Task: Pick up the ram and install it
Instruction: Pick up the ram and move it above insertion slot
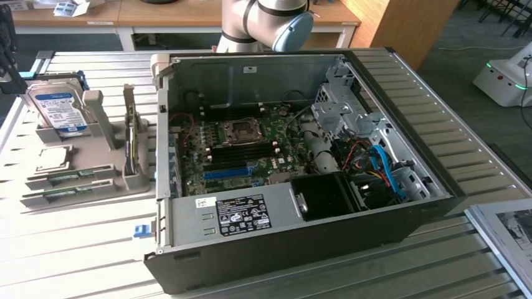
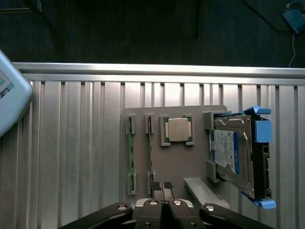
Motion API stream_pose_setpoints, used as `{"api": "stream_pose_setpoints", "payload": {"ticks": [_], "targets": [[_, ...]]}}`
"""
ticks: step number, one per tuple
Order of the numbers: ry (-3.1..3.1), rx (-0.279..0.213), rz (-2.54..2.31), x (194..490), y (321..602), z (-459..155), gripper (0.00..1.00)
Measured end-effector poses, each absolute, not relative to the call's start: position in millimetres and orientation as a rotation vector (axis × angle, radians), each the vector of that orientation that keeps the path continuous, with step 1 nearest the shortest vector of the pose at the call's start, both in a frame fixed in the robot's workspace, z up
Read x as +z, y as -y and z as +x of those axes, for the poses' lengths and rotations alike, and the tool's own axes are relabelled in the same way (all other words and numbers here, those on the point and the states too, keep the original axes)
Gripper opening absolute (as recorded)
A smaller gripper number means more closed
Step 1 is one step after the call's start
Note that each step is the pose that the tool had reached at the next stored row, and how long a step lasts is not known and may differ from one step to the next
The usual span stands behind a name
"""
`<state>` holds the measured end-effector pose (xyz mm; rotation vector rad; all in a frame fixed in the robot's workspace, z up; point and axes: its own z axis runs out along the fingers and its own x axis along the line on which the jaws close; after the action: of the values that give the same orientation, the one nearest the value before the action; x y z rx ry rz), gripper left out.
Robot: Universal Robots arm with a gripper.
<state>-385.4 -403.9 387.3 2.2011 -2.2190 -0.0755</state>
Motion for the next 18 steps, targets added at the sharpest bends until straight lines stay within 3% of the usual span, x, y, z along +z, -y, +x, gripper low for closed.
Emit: {"api": "stream_pose_setpoints", "payload": {"ticks": [18], "targets": [[2.217, -0.075, 2.203, 383.7, 403.9, -385.4, 0.10]]}}
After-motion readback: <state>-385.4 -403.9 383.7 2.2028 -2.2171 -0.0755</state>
